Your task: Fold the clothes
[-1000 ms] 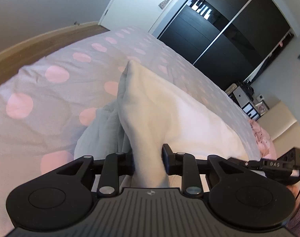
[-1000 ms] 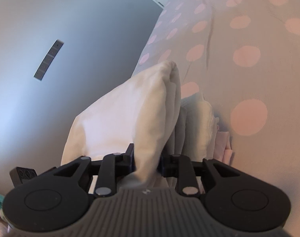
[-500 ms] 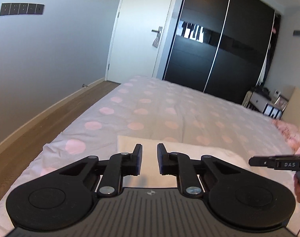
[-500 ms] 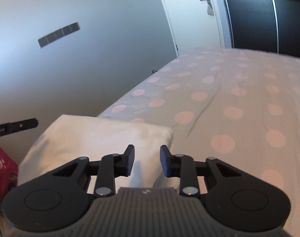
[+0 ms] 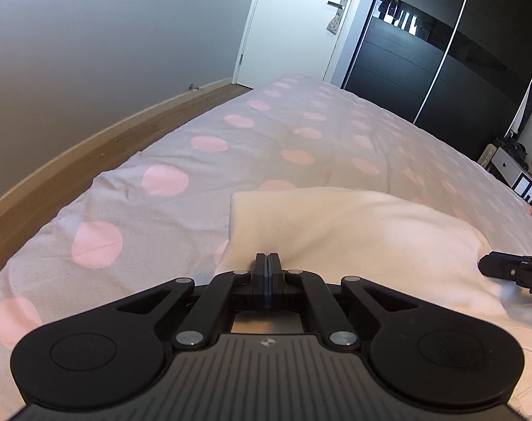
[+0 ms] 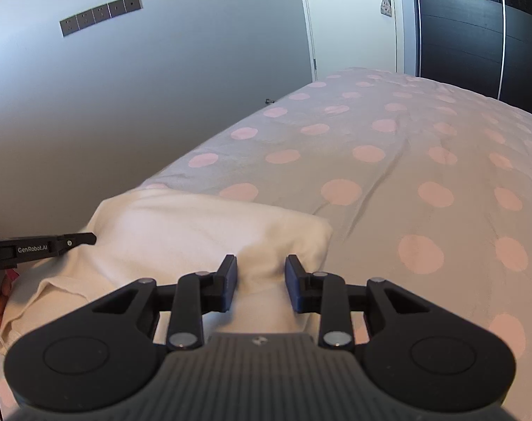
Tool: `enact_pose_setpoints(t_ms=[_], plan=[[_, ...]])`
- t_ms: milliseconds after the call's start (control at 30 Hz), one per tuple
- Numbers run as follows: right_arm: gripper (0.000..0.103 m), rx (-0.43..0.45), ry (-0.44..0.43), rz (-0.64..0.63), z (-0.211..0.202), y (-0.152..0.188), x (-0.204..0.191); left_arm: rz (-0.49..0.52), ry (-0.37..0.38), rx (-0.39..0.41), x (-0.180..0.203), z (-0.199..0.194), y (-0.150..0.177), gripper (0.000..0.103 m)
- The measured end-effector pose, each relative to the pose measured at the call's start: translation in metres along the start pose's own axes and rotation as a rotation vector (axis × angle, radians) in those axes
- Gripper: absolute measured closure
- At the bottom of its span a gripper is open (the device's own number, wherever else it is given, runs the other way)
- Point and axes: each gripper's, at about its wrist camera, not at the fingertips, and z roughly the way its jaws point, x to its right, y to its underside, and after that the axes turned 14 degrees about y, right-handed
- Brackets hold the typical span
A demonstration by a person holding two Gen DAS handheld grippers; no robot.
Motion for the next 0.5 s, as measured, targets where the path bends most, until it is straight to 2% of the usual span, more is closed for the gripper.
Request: enact_pose_setpoints(t_ms=[100,167,300,400,500], plan=[[0.068,0.015,-0.006,-0.002,-0.011,-0.002,0.005,0.020,0.011,0.022,0.006,-0.010,-0.004,0.103],[0.069,0.062,-0.022,-0.005,-0.030,-0.002,0.010,0.029,0.024,0.068,0.012,-0.024,-0.005,0.103],[0.069,0.158,-0.025,-0.041,-0.082,0.012,0.014,0.148,0.016,0.166,0.038,-0.069,0.002,0.100],[0.069,0.201,-0.031,-0.058,-0.113,0.034,0.013,0.232,0.008,0.169,0.054,-0.100,0.018,0.100],[0.069,0.250,-0.034,-0.067,-0.133,0.062,0.010,0.241,0.021,0.145,0.060,-0.116,0.039,0.100]])
